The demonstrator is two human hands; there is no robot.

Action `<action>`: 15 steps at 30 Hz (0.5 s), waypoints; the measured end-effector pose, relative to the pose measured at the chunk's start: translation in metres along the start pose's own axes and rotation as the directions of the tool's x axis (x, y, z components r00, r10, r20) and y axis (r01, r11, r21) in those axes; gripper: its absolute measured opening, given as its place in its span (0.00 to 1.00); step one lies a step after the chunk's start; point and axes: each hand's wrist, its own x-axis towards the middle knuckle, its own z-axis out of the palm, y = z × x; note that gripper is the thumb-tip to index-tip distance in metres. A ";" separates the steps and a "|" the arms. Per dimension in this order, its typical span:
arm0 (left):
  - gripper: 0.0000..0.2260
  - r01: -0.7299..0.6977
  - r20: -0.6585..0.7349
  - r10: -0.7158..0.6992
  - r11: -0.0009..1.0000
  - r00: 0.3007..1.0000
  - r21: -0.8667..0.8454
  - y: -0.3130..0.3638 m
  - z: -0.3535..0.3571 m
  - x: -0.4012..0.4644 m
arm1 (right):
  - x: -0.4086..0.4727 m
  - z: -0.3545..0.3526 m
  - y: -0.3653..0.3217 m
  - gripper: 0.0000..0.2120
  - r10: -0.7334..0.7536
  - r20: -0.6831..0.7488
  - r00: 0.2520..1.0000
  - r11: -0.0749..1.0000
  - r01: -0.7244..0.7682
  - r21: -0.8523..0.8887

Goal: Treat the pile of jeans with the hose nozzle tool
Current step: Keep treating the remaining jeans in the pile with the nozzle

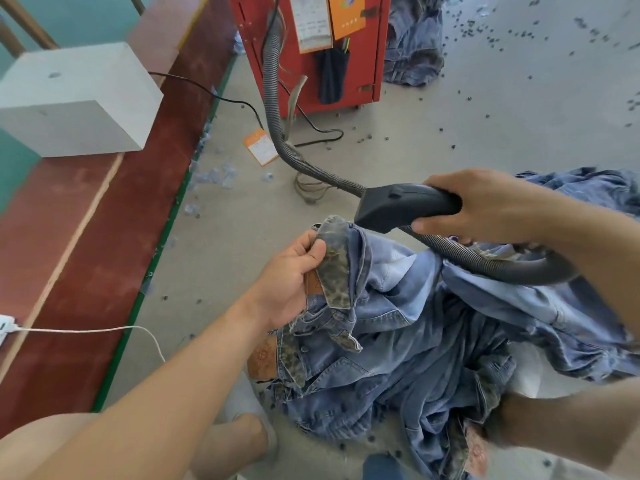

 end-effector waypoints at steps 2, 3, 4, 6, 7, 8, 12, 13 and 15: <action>0.07 -0.035 0.059 0.027 0.991 0.998 0.131 -0.001 0.002 -0.003 | 0.004 -0.009 0.003 0.09 0.047 0.168 0.985 0.996 -0.060 0.072; 0.09 -0.044 0.079 0.030 0.983 0.996 0.180 -0.002 0.002 -0.005 | 0.007 -0.010 0.003 0.09 0.039 0.227 0.973 0.992 -0.065 0.110; 0.11 -0.053 0.091 0.034 0.974 0.995 0.220 -0.003 0.001 -0.007 | 0.011 -0.010 0.003 0.08 0.015 0.254 0.967 0.986 -0.057 0.157; 0.12 -0.077 0.102 0.049 0.953 0.994 0.293 -0.004 -0.001 -0.009 | 0.018 -0.009 0.002 0.08 -0.038 0.229 0.973 0.965 -0.024 0.260; 0.13 -0.087 0.105 0.056 0.942 0.993 0.323 -0.003 -0.002 -0.010 | 0.020 -0.010 0.003 0.07 -0.052 0.190 0.980 0.956 -0.006 0.293; 0.14 -0.100 0.110 0.066 0.933 0.992 0.345 -0.002 -0.003 -0.011 | 0.023 -0.013 0.004 0.07 -0.052 0.145 0.988 0.951 0.004 0.310; 0.20 -0.168 0.125 0.128 0.900 0.984 0.403 0.005 -0.004 -0.012 | 0.025 -0.034 0.017 0.07 -0.007 0.228 0.974 0.943 -0.070 0.325; 0.18 -0.178 0.135 0.133 0.892 0.982 0.416 0.005 -0.004 -0.012 | 0.024 -0.033 0.017 0.08 -0.003 0.307 0.952 0.947 -0.096 0.308; 0.11 -0.181 0.139 0.131 0.873 0.981 0.452 0.003 -0.006 -0.012 | 0.022 -0.021 0.010 0.08 -0.016 0.420 0.908 0.954 -0.112 0.279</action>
